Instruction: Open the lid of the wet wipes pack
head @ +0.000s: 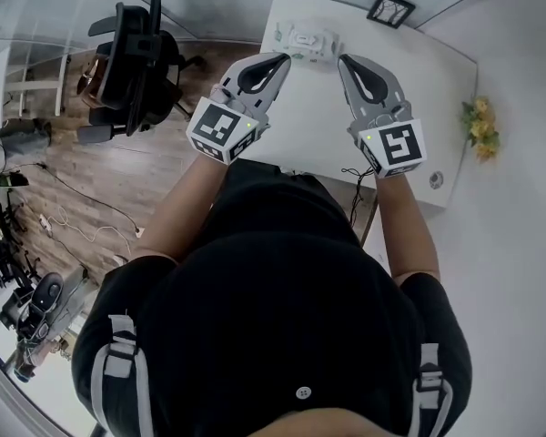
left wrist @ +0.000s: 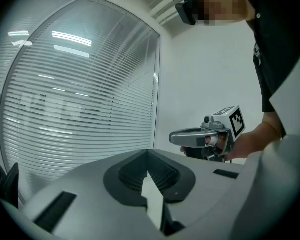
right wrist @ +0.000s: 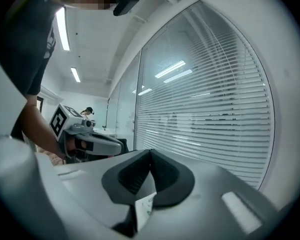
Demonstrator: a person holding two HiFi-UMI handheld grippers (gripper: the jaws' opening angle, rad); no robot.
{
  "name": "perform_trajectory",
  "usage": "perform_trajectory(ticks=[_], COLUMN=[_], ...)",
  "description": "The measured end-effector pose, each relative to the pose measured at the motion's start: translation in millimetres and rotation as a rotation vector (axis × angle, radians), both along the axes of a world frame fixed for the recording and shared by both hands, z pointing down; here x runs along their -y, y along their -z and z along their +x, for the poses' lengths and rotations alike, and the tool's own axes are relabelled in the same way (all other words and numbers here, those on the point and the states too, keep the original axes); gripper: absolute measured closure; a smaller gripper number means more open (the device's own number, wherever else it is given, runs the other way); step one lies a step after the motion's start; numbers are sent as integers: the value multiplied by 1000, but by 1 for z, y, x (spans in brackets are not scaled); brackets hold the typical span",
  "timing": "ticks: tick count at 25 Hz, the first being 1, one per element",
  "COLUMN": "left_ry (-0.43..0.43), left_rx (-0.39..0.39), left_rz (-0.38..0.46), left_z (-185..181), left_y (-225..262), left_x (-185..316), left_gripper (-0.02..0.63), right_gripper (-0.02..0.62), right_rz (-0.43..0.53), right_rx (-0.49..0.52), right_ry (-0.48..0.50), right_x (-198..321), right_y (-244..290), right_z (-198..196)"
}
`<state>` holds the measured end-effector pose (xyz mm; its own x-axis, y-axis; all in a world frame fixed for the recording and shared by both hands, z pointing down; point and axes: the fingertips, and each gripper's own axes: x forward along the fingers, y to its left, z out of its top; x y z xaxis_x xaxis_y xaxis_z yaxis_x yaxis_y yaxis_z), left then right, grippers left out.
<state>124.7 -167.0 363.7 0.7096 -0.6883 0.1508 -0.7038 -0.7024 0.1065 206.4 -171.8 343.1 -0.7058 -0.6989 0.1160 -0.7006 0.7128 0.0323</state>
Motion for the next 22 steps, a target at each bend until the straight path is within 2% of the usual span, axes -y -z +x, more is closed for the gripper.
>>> perform_trajectory(ticks=[6, 22], left_ry=[-26, -52], left_rx=[-10, -17], left_rz=[25, 44], left_z=[9, 8], left_y=[14, 9], left_x=[-16, -38], left_gripper=[598, 598], right_gripper=[585, 586], right_rz=[10, 27], right_rx=[69, 68], right_ry=[13, 24], right_x=[-25, -54], right_y=[19, 5], right_z=[8, 0])
